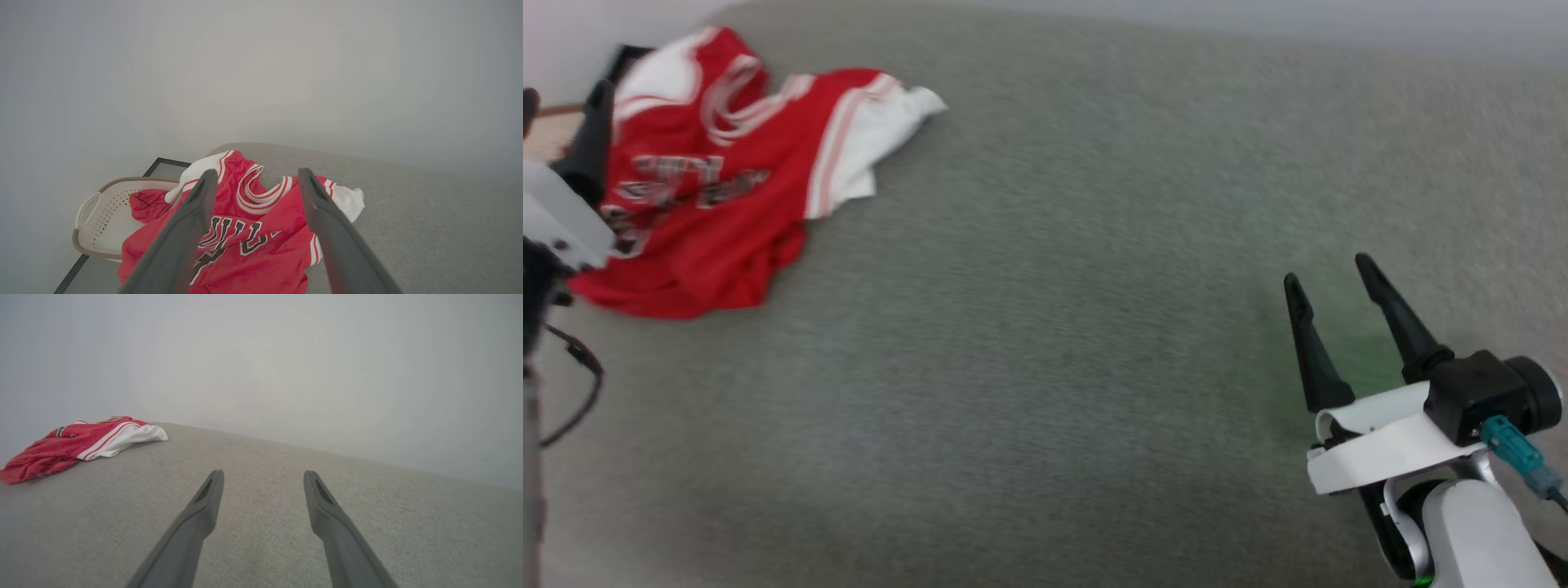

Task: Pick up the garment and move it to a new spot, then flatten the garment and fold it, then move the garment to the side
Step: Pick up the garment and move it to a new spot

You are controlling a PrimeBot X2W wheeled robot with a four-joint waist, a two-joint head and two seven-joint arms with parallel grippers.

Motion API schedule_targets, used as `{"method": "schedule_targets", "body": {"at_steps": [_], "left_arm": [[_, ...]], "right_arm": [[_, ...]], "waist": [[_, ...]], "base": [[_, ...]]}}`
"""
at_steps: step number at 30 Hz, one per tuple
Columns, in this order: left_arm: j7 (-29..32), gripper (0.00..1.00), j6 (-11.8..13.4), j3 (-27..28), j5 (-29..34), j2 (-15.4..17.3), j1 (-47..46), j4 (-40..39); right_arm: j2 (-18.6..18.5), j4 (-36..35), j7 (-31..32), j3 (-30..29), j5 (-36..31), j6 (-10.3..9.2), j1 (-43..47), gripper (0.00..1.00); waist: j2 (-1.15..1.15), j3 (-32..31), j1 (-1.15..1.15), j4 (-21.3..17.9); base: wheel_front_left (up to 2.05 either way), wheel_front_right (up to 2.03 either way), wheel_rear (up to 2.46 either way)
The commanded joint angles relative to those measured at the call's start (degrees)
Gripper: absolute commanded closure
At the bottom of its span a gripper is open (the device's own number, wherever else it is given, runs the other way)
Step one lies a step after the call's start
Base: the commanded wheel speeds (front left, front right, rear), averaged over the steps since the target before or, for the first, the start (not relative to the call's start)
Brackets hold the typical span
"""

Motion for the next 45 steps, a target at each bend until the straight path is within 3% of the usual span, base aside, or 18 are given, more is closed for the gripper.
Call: {"method": "schedule_targets", "body": {"at_steps": [1, 9, 16, 25, 32, 33, 34, 35, 45], "left_arm": [[0.3, 0.0, -0.1, 0.0, -0.5, 0.2, -0.9, 0.4], [10.0, 0.0, 0.1, -1.4, -2.4, 4.0, -7.2, 12.6], [16.4, 0.0, 0.8, -3.1, -2.4, 5.1, -10.3, 20.5], [19.3, 0.0, 0.6, -4.9, -2.6, 5.8, -14.3, 29.1], [18.8, 0.0, 0.5, -6.0, -3.1, 4.3, -15.4, 35.7], [18.5, 0.34, 0.4, -5.8, -3.3, 4.1, -15.6, 36.5], [18.1, 0.87, 0.4, -5.9, -3.4, 3.9, -15.9, 37.1], [17.7, 1.0, 0.3, -6.1, -3.4, 3.7, -16.1, 37.7], [12.6, 1.0, 0.0, -6.6, -4.4, 4.1, -18.6, 40.2]], "right_arm": [[0.0, -0.4, 0.1, -0.1, -0.5, 0.02, -1.1, 0.0], [-1.0, -5.6, 2.4, -0.4, -1.2, 0.02, -1.2, 0.0], [-1.3, -11.2, 5.1, -0.8, -1.5, 0.02, -1.1, 0.0], [-1.6, -16.4, 9.2, -0.8, -1.0, 0.02, -1.5, 0.0], [-1.8, -18.1, 10.4, -1.7, -1.0, 0.02, -1.1, 0.0], [-1.9, -18.0, 10.4, -1.8, -0.9, 0.02, -1.0, 0.0], [-2.0, -17.9, 10.3, -2.0, -0.9, 0.02, -1.0, 0.0], [-2.0, -17.8, 10.3, -2.1, -1.0, 0.02, -0.8, 0.0], [-1.8, -15.8, 9.7, -2.1, -0.7, 0.02, 0.7, 0.0]], "waist": [[0.0, 5.1, 0.0, -5.1], [0.0, 8.3, 0.0, -8.0], [0.0, 10.5, 0.0, -10.0], [0.0, 13.4, 0.0, -11.5], [0.0, 14.4, 0.0, -11.5], [0.0, 14.4, 0.0, -11.4], [0.0, 14.4, 0.0, -11.3], [0.0, 14.3, 0.0, -11.2], [0.0, 10.7, 0.0, -9.5]], "base": [[0.0, 0.0, 0.0], [0.0, 0.0, 0.0], [0.0, 0.0, 0.0], [0.0, 0.0, 0.0], [0.0, 0.0, 0.0], [0.0, 0.0, 0.0], [0.0, 0.0, 0.0], [0.0, 0.0, 0.0], [0.0, 0.0, 0.0]]}}
